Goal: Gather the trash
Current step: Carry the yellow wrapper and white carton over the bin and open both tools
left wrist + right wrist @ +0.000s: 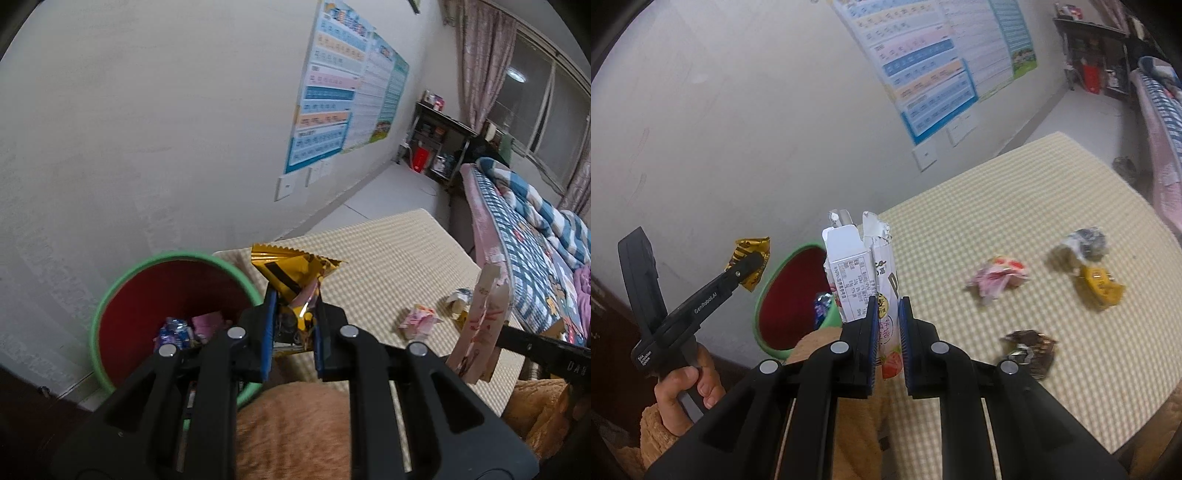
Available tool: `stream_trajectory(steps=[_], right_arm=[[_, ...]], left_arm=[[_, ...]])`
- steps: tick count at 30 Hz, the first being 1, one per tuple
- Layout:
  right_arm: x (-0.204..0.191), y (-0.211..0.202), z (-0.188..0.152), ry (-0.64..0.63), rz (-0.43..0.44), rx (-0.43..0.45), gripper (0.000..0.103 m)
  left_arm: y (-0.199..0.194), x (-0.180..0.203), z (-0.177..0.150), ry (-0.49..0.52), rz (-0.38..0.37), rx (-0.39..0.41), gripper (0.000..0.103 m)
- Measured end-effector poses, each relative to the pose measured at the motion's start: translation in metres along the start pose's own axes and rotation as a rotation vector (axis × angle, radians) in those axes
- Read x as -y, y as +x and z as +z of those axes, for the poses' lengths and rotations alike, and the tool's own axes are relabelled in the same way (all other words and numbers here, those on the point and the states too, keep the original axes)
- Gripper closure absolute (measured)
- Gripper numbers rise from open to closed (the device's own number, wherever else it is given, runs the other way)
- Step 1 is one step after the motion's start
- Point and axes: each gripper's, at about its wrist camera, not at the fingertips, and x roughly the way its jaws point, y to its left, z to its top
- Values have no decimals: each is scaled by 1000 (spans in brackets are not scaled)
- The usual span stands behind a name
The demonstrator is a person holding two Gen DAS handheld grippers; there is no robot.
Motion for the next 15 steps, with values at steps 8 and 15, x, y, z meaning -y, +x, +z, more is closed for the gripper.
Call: stream_trajectory(steps=[8, 15], right_arm=[[-37, 41, -2, -56, 41, -64, 92], [-73, 72, 4, -110, 85, -100, 92]], left_arm=[[-2, -40, -3, -59, 55, -1, 87], [-4, -67, -11, -82, 111, -6, 87]])
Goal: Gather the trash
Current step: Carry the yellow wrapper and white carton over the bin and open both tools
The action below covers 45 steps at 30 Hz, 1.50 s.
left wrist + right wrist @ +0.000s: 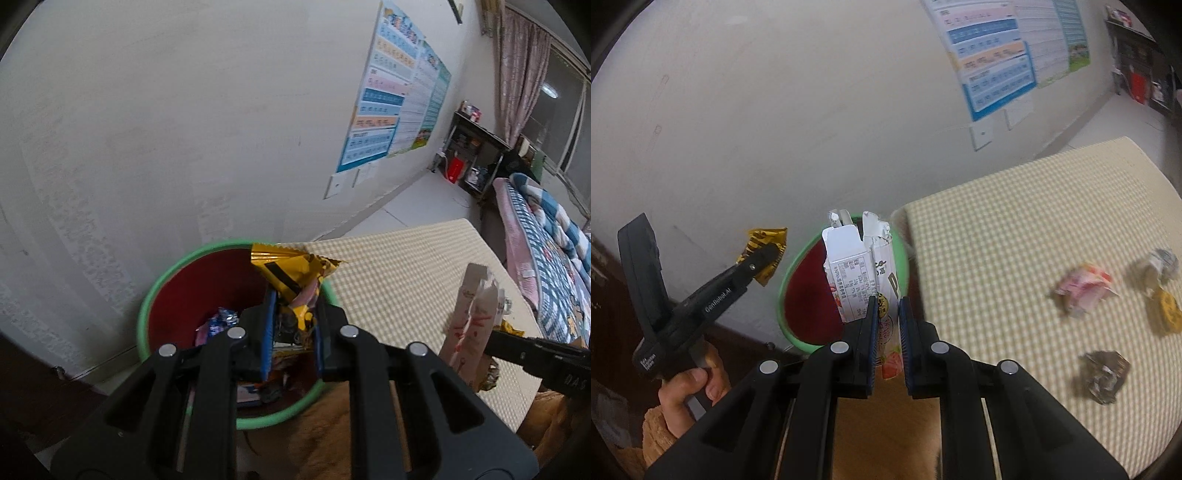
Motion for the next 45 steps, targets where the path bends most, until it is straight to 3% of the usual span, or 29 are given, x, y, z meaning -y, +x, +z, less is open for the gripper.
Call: stream_trajectory(steps=[10, 23, 38, 40, 42, 45], right_arm=[[-27, 33, 13, -54, 31, -37, 92], [-20, 53, 17, -43, 29, -74, 92], [-44, 99, 40, -77, 82, -126, 89], [-45, 105, 41, -82, 89, -131, 85], [-45, 108, 41, -66, 103, -132, 70], [-39, 106, 40, -49, 109, -126, 65]], left_arm=[[8, -25, -8, -38, 33, -26, 87], [29, -35, -15, -58, 36, -78, 87], [58, -60, -29, -113, 84, -158, 85], [60, -62, -30, -119, 93, -163, 78], [62, -64, -32, -129, 97, -167, 51], [63, -65, -33, -132, 98, -173, 49]])
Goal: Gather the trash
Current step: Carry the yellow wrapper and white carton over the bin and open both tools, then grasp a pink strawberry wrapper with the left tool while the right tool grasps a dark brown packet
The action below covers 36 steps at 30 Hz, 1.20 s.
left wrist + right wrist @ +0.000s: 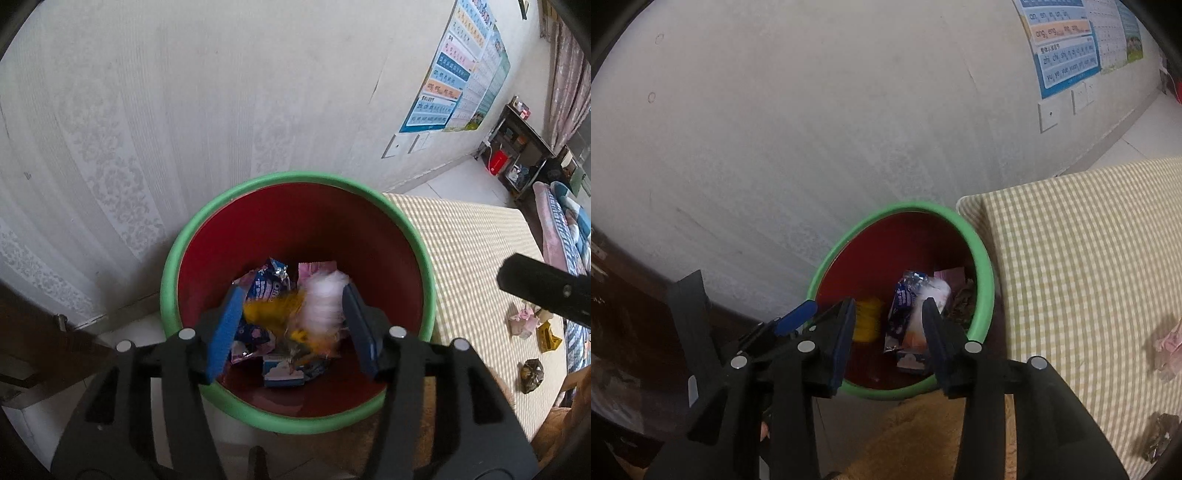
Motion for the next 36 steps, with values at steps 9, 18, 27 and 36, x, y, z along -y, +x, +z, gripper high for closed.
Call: stream_trajectory(steps=[9, 18, 27, 36], right_arm=[[89, -91, -53, 68, -297, 53, 58], [214, -130, -129, 427, -451, 15, 43], [223, -135, -140, 443, -328, 45, 54], [244, -218, -162, 568, -282, 284, 54]], left_arm=[[-8, 25, -1, 40, -34, 6, 48], [-21, 128, -4, 215, -175, 9, 47], [-5, 246, -31, 417, -278, -44, 45], [55, 341, -62, 568, -322, -183, 46]])
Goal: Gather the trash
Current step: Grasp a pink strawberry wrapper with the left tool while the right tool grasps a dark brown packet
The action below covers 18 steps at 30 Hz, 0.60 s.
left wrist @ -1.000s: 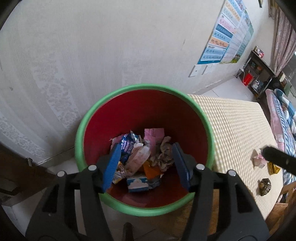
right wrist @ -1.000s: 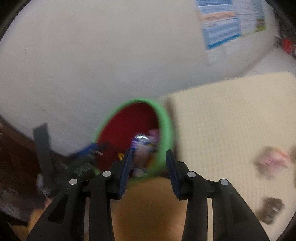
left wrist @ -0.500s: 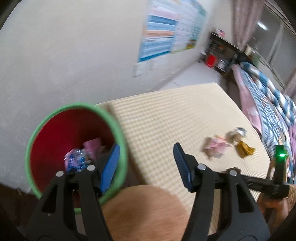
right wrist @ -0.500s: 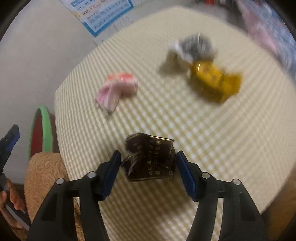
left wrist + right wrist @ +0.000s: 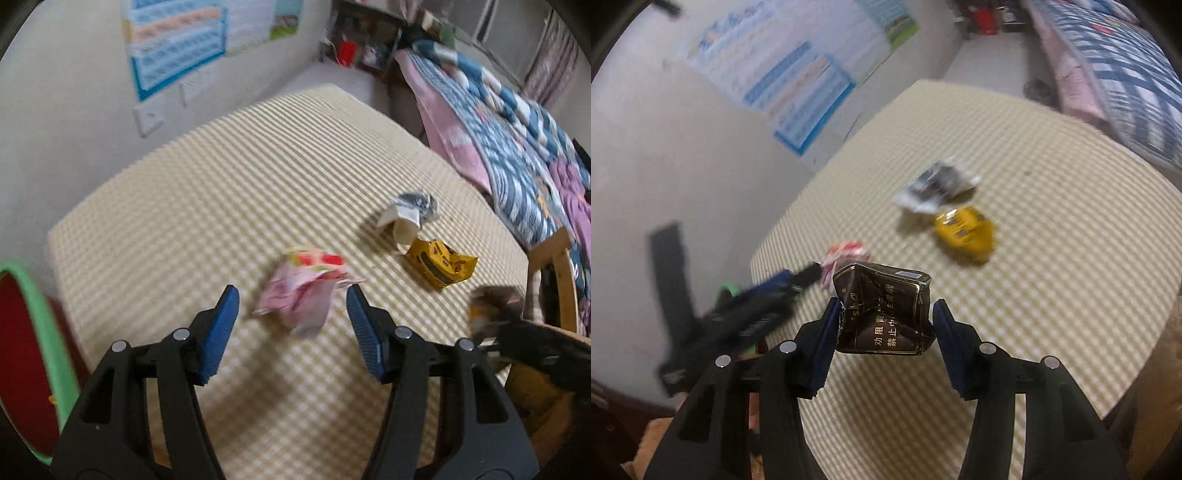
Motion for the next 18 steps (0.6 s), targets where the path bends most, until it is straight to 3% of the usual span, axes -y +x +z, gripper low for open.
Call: stream_trajectory(steps=[3, 5, 9, 12, 18], right_arm=[[12, -9, 1, 54, 22, 11, 54], [12, -16, 3, 66, 38, 11, 53], [2, -19, 5, 41, 55, 13, 53], [-5, -13, 9, 29, 61, 19, 53], [-22, -18, 6, -20, 87, 36, 53]], left_arm=[[23, 11, 3, 16, 6, -47, 48], [36, 12, 6, 19, 13, -82, 62], [42, 8, 6, -1, 10, -93, 65], [35, 6, 4, -2, 17, -78, 68], [-16, -9, -8, -60, -12, 13, 68]])
